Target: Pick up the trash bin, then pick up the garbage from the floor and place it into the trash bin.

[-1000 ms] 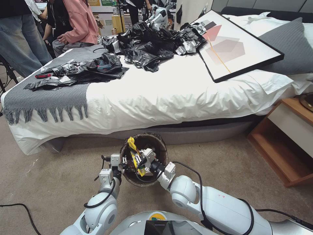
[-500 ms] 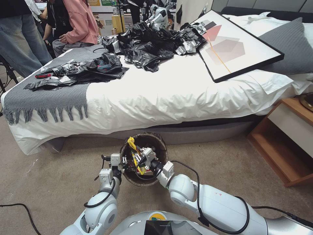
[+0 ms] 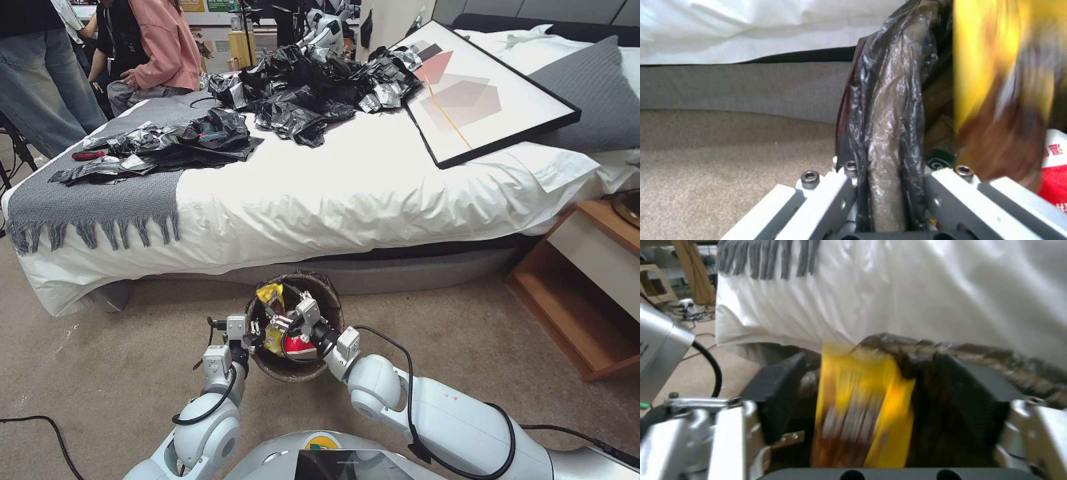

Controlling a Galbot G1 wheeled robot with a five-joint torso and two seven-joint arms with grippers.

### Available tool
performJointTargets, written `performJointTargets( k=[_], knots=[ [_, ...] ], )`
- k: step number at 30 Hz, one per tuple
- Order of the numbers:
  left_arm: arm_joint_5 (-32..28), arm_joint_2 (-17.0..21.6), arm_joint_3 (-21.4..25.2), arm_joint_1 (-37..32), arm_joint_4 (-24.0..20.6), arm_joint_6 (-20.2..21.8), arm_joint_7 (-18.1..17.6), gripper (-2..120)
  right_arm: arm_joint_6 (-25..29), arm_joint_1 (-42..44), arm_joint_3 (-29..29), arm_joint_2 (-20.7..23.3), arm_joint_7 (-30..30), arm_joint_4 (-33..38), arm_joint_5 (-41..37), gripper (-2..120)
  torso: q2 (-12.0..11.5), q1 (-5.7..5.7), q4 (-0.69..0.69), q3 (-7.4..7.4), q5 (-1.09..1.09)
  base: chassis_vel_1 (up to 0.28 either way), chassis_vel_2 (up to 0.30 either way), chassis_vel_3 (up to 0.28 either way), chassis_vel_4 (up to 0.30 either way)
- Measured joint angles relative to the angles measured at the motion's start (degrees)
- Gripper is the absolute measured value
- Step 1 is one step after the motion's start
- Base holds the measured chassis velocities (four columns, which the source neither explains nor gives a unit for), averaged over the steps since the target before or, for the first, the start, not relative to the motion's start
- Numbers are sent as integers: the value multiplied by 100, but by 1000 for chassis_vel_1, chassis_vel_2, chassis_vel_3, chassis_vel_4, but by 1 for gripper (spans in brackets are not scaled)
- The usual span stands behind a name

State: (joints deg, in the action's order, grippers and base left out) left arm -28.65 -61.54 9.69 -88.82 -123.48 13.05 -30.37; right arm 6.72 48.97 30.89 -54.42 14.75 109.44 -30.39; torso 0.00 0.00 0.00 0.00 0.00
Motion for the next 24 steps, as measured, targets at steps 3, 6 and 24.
performJointTargets(
  k=[3, 6, 24],
  knots=[
    [1, 1, 12, -4, 1, -5, 0, 0, 1, 12, -84, 27, 22, 87, -21, 87, 0, 0, 0, 0, 0, 0, 0, 0, 0],
    [1, -4, 16, -4, 9, -8, -1, 0, 0, 23, -289, 73, 48, 283, -91, 96, 0, 0, 0, 0, 0, 0, 0, 0, 0],
    [13, -49, 8, 4, 38, -14, 0, 0, -62, 446, -1899, 701, 134, 1667, -484, 100, 0, 0, -1, 0, 1, 0, 0, 0, 0]
  ],
)
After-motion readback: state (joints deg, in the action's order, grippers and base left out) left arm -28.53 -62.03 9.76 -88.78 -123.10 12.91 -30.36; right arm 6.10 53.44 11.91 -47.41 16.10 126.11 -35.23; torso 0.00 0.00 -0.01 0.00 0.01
